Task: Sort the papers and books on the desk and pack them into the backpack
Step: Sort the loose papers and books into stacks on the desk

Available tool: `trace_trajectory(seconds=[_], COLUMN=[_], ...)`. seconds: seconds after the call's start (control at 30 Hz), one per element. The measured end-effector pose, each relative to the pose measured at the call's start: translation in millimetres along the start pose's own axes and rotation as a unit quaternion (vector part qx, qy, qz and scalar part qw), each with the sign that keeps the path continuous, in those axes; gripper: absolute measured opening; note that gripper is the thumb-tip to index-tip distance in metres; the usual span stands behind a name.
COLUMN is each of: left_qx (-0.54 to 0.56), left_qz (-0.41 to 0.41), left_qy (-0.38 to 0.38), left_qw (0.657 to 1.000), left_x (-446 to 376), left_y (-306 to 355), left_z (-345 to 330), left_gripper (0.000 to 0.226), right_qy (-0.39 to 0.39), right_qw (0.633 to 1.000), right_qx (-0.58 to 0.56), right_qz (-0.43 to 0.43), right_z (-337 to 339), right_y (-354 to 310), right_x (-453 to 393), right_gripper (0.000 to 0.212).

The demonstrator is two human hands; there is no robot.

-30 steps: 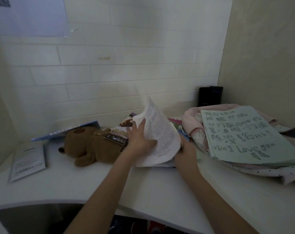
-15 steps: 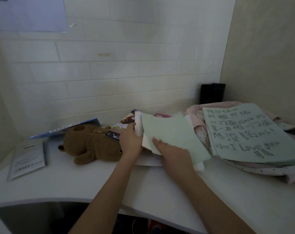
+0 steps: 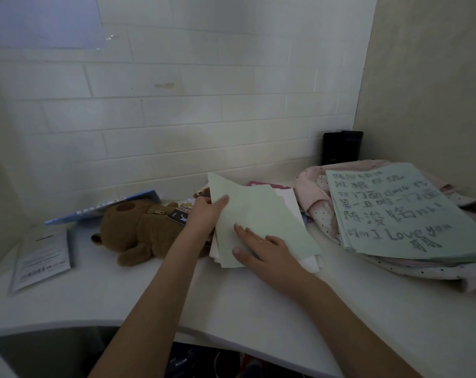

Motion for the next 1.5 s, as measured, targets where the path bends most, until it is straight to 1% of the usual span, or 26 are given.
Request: trace_trajectory(seconds=[0.03, 0.07, 0.13, 0.23, 0.27, 0.33, 0.37, 0.43, 0.47, 0.5, 0.53, 0.6, 0.67, 0.73, 0.8, 0.83, 0.9, 0.93, 1.03, 1.1, 1.17, 1.23, 1.3, 1.37, 1.43, 1.5], left_qx=[0.032, 0.045, 0.042, 0.013, 0.005, 0.019, 0.033, 0.033, 0.019, 0.01, 0.011, 0.043, 0.093, 0.136, 0.16, 0.159, 0.14, 0.13, 0.111, 0.093, 0.083, 0.084, 0.072, 0.081, 0.101, 0.151], left_qz=[0.001, -0.001, -0.02, -0.121, -0.144, -0.138, -0.117, -0.08, -0.079, -0.086, -0.094, -0.1, -0.095, -0.113, -0.143, -0.152, -0.155, -0.156, -0.158, -0.159, -0.162, -0.145, -0.136, -0.133, -0.126, -0.102], left_qy=[-0.014, -0.028, -0.039, -0.051, -0.058, -0.048, -0.038, -0.054, -0.069, -0.076, -0.069, -0.048, -0.035, -0.044, -0.067, -0.079, -0.095, -0.107, -0.145, -0.148, -0.148, -0.132, -0.111, -0.094, -0.068, -0.031], left_qw=[0.999, 0.999, 0.998, 0.991, 0.988, 0.989, 0.992, 0.995, 0.994, 0.993, 0.993, 0.993, 0.991, 0.983, 0.974, 0.972, 0.973, 0.973, 0.97, 0.972, 0.972, 0.977, 0.982, 0.983, 0.985, 0.983], left_x=[2.3, 3.8, 5.8, 17.8, 22.1, 23.6, 24.3, 21.3, 20.6, 22.4, 24.4, 23.5, 23.1, 23.5, 28.4, 32.3, 38.4, 40.4, 40.8, 41.6, 43.8, 43.9, 39.8, 33.1, 30.4, 24.7], left_y=[1.2, 1.4, 1.3, 11.8, 14.0, 13.3, 13.7, 12.0, 11.5, 12.7, 15.0, 22.5, 36.2, 53.3, 73.2, 81.2, 92.5, 95.6, 95.4, 92.6, 88.9, 85.7, 86.1, 90.0, 94.1, 95.7], left_z=[1.1, 2.5, 4.2, -3.1, -8.3, -14.0, -13.6, -12.3, -12.0, -10.6, -7.7, 1.2, 17.7, 34.0, 41.9, 41.4, 36.3, 33.8, 33.5, 33.6, 26.0, 15.7, 10.0, 7.8, 7.3, 1.9], left_gripper=[0.033, 0.04, 0.056, 0.062, 0.067, 0.079, 0.079, 0.059, 0.045, 0.035, 0.031, 0.028, 0.022, 0.021, 0.022, 0.02, 0.02, 0.023, 0.036, 0.033, 0.029, 0.03, 0.022, 0.015, 0.013, 0.023], right_qy=[-0.002, -0.003, -0.007, -0.003, -0.001, 0.025, 0.061, 0.212, 0.29, 0.344, 0.37, 0.359, 0.31, 0.253, 0.222, 0.212, 0.186, 0.17, 0.098, 0.094, 0.107, 0.125, 0.157, 0.171, 0.174, 0.157], right_qw=[1.0, 1.0, 1.0, 1.0, 1.0, 0.993, 0.985, 0.962, 0.943, 0.92, 0.898, 0.864, 0.844, 0.821, 0.817, 0.819, 0.83, 0.834, 0.841, 0.835, 0.836, 0.851, 0.849, 0.833, 0.833, 0.867], right_qx=[-0.013, -0.012, 0.005, 0.003, -0.019, -0.112, -0.16, -0.165, -0.147, -0.149, -0.177, -0.266, -0.375, -0.483, -0.518, -0.523, -0.517, -0.517, -0.53, -0.541, -0.538, -0.508, -0.504, -0.524, -0.52, -0.455], right_qz=[0.001, 0.0, 0.003, 0.014, 0.024, 0.028, 0.014, -0.034, -0.069, -0.114, -0.162, -0.233, -0.225, -0.167, -0.119, -0.104, -0.099, -0.092, -0.049, -0.027, -0.027, -0.045, -0.044, -0.054, -0.081, -0.128], right_z=[0.4, -0.5, -1.9, -1.1, -0.8, 2.2, 5.7, 20.4, 29.0, 36.8, 42.1, 46.3, 50.3, 67.0, 92.0, 105.6, 128.3, 136.6, 151.0, 151.2, 137.4, 122.4, 122.2, 131.2, 133.6, 133.3], right_y=[-0.1, 0.0, 0.1, 0.9, -0.1, -0.7, 2.9, 17.5, 26.8, 36.0, 45.3, 59.1, 59.9, 48.1, 35.7, 28.8, 16.2, 12.0, 16.3, 24.3, 29.4, 29.1, 28.8, 31.1, 36.2, 40.8], right_x=[-0.6, -0.9, -1.0, -2.6, -2.7, -3.0, -3.4, -2.8, -1.0, 2.3, 5.4, 9.2, 10.4, 8.9, 1.5, -2.6, -8.6, -7.2, 3.9, 14.7, 16.0, 10.2, 4.6, 1.7, 0.7, 4.5], right_gripper=[0.075, 0.068, 0.062, 0.061, 0.06, 0.053, 0.047, 0.038, 0.037, 0.038, 0.042, 0.055, 0.064, 0.053, 0.037, 0.04, 0.07, 0.077, 0.053, 0.044, 0.049, 0.061, 0.056, 0.045, 0.044, 0.051])
Point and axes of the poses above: each hand's wrist, its own x-axis away from the middle knuckle, its own z-axis out of the back of the hand, y = z × x, the point moved 4 cm from there along -x, towards the middle knuckle, and after that the axes turned 7 degrees about -z, right-handed, at the moved point
